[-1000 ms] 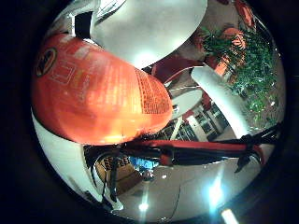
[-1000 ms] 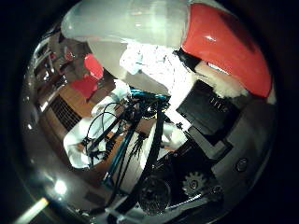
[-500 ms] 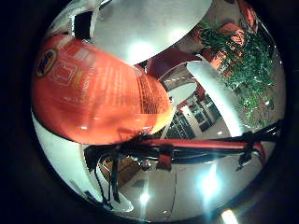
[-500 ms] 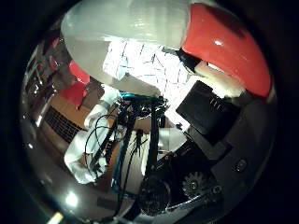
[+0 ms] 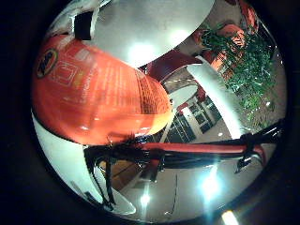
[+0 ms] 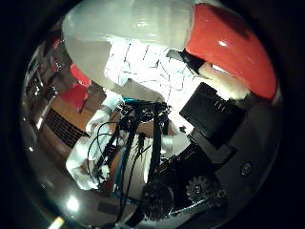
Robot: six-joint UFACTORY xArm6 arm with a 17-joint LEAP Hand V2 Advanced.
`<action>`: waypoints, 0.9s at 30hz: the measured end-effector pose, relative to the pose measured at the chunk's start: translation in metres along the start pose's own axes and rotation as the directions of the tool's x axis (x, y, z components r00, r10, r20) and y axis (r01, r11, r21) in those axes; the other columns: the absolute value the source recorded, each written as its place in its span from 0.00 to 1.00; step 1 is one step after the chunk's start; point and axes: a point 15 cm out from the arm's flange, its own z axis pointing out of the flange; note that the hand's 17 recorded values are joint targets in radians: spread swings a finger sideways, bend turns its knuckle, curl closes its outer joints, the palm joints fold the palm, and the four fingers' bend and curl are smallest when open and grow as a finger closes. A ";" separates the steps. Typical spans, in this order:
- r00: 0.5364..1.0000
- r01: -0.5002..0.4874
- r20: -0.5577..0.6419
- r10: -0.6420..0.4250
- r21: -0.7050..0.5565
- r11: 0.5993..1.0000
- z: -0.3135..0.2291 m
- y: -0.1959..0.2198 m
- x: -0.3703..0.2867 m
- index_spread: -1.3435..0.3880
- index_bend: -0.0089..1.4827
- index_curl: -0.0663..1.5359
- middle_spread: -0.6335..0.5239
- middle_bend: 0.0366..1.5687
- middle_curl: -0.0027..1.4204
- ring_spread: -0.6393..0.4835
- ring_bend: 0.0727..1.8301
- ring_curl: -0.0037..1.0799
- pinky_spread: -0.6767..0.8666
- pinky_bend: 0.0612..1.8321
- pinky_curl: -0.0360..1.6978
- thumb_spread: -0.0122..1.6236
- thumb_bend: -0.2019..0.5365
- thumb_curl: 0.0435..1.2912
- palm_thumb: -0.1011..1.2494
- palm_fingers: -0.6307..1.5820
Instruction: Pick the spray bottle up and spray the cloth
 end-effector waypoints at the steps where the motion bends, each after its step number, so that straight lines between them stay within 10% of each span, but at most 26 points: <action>1: 1.000 0.014 0.018 -0.015 0.011 1.000 -0.002 0.002 -0.006 0.64 0.74 0.53 0.47 0.87 0.42 0.43 0.80 0.54 0.30 0.54 0.76 0.61 0.26 0.59 0.82 0.82; 12: 0.935 0.207 0.228 -0.273 0.276 0.939 -0.047 0.017 -0.100 0.64 0.72 0.53 0.47 0.87 0.42 0.43 0.80 0.54 0.30 0.55 0.76 0.60 0.26 0.60 0.85 0.82; 27: 0.675 0.191 0.382 -0.631 0.736 0.650 -0.085 -0.036 -0.216 0.65 0.73 0.53 0.47 0.87 0.42 0.43 0.80 0.54 0.30 0.55 0.76 0.52 0.25 0.63 0.86 0.82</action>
